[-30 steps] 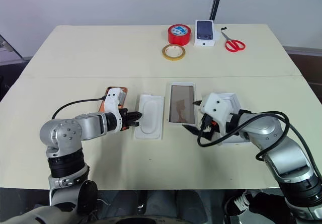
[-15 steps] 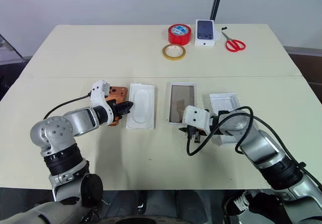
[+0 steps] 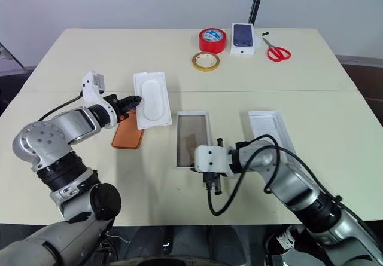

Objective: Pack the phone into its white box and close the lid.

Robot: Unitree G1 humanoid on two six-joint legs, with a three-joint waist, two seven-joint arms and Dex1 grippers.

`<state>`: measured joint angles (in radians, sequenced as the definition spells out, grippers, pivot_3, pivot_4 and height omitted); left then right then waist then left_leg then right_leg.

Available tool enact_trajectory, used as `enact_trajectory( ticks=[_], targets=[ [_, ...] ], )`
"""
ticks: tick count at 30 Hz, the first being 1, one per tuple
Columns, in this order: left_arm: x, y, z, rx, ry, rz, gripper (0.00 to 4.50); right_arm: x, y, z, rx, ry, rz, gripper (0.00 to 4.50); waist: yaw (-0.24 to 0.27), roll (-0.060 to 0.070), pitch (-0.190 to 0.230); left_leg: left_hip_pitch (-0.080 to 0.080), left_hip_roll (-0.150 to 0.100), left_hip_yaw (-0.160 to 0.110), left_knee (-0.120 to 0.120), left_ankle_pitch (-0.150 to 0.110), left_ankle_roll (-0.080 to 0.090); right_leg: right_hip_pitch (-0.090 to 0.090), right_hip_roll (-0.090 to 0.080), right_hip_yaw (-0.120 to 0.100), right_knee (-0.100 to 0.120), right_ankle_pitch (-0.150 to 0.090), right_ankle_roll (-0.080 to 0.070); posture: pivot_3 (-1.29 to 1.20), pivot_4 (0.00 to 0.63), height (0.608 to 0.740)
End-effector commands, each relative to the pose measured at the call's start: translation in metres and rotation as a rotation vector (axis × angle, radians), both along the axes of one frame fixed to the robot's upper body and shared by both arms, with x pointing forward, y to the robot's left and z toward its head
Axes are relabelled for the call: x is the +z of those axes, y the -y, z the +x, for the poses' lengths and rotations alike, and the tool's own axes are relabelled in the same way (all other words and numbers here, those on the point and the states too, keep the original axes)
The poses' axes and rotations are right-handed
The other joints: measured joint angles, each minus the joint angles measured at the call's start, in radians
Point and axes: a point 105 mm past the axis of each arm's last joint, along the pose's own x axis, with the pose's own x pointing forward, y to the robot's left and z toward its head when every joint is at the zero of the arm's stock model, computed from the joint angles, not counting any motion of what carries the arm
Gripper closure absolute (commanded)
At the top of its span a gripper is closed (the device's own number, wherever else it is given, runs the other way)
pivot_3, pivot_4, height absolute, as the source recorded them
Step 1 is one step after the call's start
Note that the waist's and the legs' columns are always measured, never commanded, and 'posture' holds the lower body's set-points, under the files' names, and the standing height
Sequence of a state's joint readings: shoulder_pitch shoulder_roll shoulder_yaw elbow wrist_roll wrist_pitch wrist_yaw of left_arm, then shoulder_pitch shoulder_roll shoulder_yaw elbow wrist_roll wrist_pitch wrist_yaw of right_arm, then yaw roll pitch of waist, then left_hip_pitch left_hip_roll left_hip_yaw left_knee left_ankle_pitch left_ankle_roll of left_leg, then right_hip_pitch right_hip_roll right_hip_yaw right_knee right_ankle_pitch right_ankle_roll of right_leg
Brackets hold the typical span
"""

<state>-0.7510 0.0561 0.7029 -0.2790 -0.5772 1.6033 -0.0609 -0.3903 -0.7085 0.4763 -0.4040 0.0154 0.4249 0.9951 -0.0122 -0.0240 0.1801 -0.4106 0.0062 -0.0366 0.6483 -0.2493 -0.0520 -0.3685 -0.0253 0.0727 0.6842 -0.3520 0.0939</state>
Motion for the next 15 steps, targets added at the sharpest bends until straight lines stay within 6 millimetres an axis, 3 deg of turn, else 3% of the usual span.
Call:
enact_trajectory(
  ticks=[1, 4, 10, 15],
  targets=[
    [0.009, 0.012, -0.003, -0.037, 0.041, 0.0, 4.5, 0.01, -0.01, 0.022, -0.059, 0.088, 0.021, 4.43, 0.0, -0.001, 0.0, 0.0, 0.0, 0.0, 0.0, 0.0, -0.001, 0.0, 0.0, 0.0, 0.0, 0.0, 0.0, 0.0, 0.15, 0.735],
    [0.005, 0.024, -0.006, -0.058, 0.036, -0.006, 4.5, 0.024, -0.017, 0.033, -0.125, 0.073, 0.086, 3.59, 0.001, -0.001, 0.0, 0.0, 0.0, 0.0, 0.0, 0.001, -0.002, -0.001, 0.0, 0.0, 0.001, 0.0, 0.0, 0.0, 0.15, 0.735],
    [-0.005, 0.041, -0.012, -0.087, 0.012, -0.007, 4.5, 0.048, -0.002, 0.03, -0.167, 0.096, 0.145, 0.59, 0.001, -0.001, 0.0, -0.001, 0.0, 0.0, -0.001, 0.001, -0.002, -0.002, 0.0, 0.0, 0.0, 0.0, 0.0, 0.0, 0.15, 0.735],
    [-0.016, 0.058, -0.017, -0.128, -0.022, 0.028, 4.5, 0.058, 0.037, 0.032, -0.247, 0.114, 0.098, 0.59, 0.002, -0.001, 0.0, -0.001, -0.001, 0.0, 0.0, -0.002, 0.003, -0.001, 0.0, 0.0, 0.0, 0.0, 0.0, 0.0, 0.15, 0.735]
  ],
)
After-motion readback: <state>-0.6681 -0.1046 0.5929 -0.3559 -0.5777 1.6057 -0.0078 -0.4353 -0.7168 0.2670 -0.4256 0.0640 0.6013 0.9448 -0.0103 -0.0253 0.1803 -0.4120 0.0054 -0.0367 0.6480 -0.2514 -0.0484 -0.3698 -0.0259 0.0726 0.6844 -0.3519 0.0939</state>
